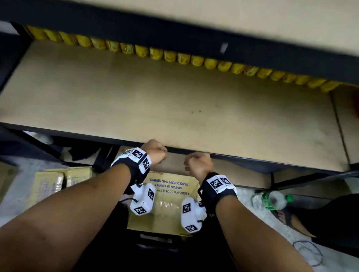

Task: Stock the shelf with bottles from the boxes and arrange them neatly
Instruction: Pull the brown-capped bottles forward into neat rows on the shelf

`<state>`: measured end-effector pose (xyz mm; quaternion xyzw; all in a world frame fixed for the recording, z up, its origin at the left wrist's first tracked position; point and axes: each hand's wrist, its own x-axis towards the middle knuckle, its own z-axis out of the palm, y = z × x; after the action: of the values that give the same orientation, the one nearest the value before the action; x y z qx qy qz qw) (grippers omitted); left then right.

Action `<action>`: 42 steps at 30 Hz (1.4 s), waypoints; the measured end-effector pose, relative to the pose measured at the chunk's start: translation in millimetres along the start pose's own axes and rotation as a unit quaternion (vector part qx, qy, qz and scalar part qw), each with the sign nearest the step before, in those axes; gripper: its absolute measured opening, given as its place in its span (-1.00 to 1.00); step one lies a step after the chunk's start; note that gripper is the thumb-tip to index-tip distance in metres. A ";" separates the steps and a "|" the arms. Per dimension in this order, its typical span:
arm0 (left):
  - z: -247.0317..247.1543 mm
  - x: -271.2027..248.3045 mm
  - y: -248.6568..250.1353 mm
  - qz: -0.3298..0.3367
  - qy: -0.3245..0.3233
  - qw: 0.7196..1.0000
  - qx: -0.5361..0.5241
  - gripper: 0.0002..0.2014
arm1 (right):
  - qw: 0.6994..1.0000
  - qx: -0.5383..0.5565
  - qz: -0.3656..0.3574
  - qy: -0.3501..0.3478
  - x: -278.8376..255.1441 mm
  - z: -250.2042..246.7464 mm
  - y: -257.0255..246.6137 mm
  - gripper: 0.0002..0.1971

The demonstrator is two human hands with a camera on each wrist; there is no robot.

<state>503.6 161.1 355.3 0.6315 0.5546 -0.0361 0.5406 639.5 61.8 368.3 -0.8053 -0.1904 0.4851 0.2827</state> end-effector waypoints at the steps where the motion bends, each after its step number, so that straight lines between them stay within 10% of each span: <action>1: -9.0 -15.4 12.7 0.019 0.002 0.999 0.031 -0.86 | 0.999 -0.027 -0.022 -0.007 -17.7 -6.3 -16.5 -0.80; 15: -154.9 -181.1 196.0 0.321 0.067 0.923 0.203 -0.86 | 0.866 -0.353 -0.351 0.047 -181.1 -99.2 -222.8 -0.80; 20: -190.4 -218.8 247.6 0.319 0.027 0.927 0.194 -0.88 | 0.850 -0.363 -0.379 -0.051 -207.3 -136.2 -280.2 -0.81; 28: -269.6 -211.5 288.2 0.273 0.268 0.914 0.138 -0.68 | 0.836 -0.308 -0.454 0.013 -196.1 -146.2 -390.8 -0.82; 42: -498.5 -163.9 176.0 0.132 0.349 0.907 0.196 -0.63 | 0.805 -0.286 -0.519 0.034 -158.7 69.9 -561.9 -0.85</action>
<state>294.8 448.1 780.0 0.7643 0.6016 0.1501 0.1770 486.6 419.9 809.0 -0.6465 -0.7002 0.1624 0.2555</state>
